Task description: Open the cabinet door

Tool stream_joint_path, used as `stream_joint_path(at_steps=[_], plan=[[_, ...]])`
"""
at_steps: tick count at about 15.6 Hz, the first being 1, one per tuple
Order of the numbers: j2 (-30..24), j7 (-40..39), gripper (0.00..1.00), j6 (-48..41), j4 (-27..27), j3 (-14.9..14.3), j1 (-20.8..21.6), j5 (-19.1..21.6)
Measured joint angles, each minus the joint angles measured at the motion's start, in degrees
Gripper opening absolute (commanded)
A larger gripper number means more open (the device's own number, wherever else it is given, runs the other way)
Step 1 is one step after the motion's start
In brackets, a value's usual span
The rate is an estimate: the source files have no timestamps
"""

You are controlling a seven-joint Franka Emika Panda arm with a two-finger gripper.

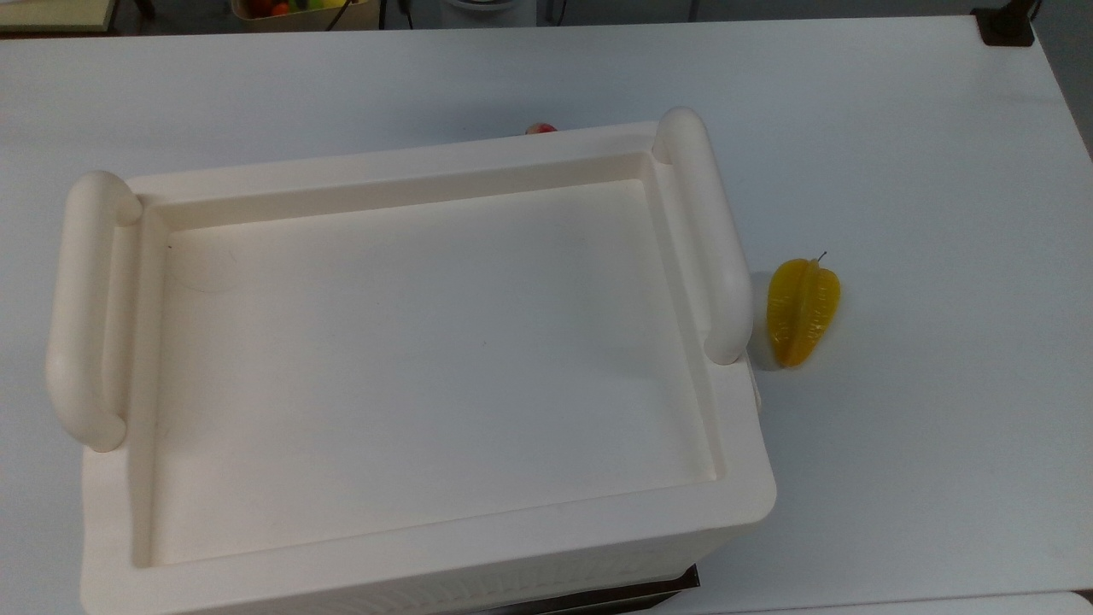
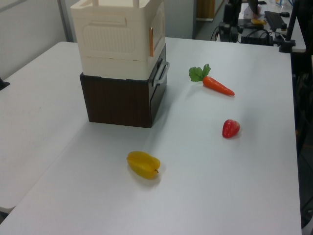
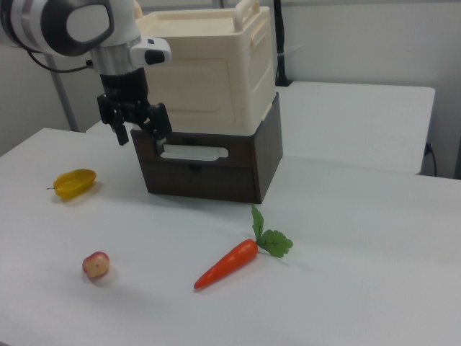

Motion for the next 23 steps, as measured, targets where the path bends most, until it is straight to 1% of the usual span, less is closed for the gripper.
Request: stream_joint_path(at_steps=[3,5,8,9,10,11,12,13,15,16,17,18,19,23], plan=[[4.16,-0.32,1.0,5.19,3.17,1.91,2.0,1.59],[6.47,-0.33,0.99,11.38,4.31,2.17,4.92,1.69],[9.18,-0.12,0.95,20.5,5.18,2.19,8.64,1.82],[9.97,0.25,0.89,23.05,5.63,2.19,9.32,1.87],[10.76,0.64,0.77,25.27,6.2,2.17,9.75,1.88],[11.48,0.74,0.71,27.43,6.7,2.16,10.1,1.91],[12.15,0.75,0.7,29.74,7.04,2.15,10.48,1.94],[13.07,0.77,0.66,33.06,7.43,2.15,11.11,1.97],[14.09,1.39,0.38,36.26,7.64,2.16,11.83,1.97],[14.63,1.95,0.27,37.66,7.68,2.16,12.24,1.97],[15.11,2.26,0.18,38.8,7.72,2.16,12.59,1.97],[15.51,2.53,0.07,39.74,7.77,2.16,12.89,1.97],[15.87,2.77,0.0,40.24,7.88,2.15,13.11,1.91],[15.79,2.84,0.0,40.23,7.91,1.8,13.0,1.71]])
